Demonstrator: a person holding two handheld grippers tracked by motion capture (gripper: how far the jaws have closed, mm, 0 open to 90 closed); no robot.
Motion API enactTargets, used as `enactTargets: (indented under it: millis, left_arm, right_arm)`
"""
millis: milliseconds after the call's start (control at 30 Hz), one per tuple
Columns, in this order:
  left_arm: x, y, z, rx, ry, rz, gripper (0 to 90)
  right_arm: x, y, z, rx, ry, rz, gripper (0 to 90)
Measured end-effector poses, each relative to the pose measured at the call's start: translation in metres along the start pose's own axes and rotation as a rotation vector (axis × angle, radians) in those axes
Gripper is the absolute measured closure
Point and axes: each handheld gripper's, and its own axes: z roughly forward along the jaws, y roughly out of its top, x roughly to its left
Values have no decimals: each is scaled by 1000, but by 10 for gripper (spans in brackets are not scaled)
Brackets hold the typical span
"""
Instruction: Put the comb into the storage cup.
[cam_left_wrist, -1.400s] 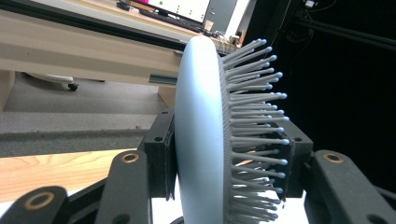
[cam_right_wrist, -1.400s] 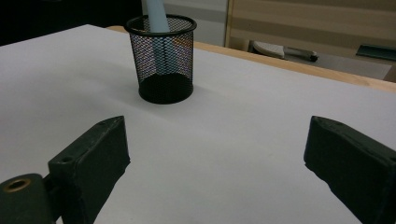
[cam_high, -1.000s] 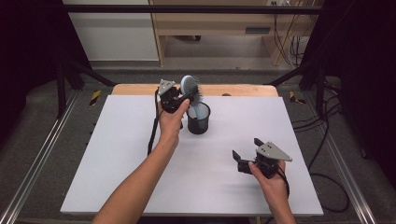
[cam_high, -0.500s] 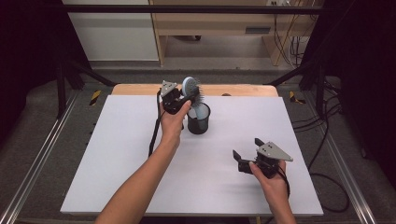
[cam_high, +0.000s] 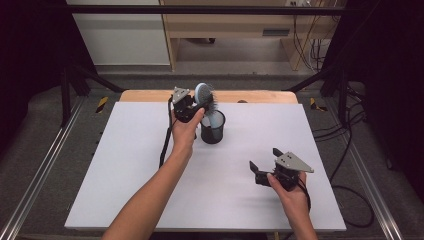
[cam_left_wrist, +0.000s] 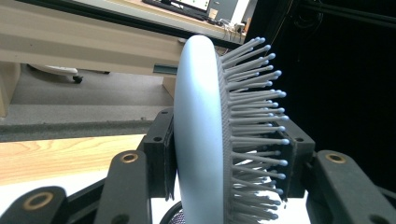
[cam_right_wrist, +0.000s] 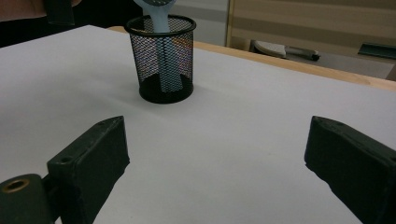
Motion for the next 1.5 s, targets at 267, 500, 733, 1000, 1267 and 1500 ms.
enactTargets:
  millis: [267, 500, 733, 1000, 1267, 1500]
  left_arm:
    - [3, 0, -2, 11, 10, -11, 478]
    - [8, 0, -3, 14, 17, -32, 470]
    - [15, -1, -5, 12, 28, -64, 456]
    - [19, -1, -7, 15, 32, -77, 446]
    - [22, -2, -8, 20, 42, -83, 435]
    - [27, -4, -9, 17, 49, -100, 430]
  right_arm:
    - [-1, 0, -1, 0, 1, -1, 64]
    - [0, 0, 0, 6, 4, -4, 64]
    - [0, 0, 1, 7, 7, -4, 64]
    - [1, 0, 1, 9, 10, -2, 64]
    - [1, -1, 3, 15, 15, -3, 64]
    - [1, -1, 3, 19, 20, -2, 63]
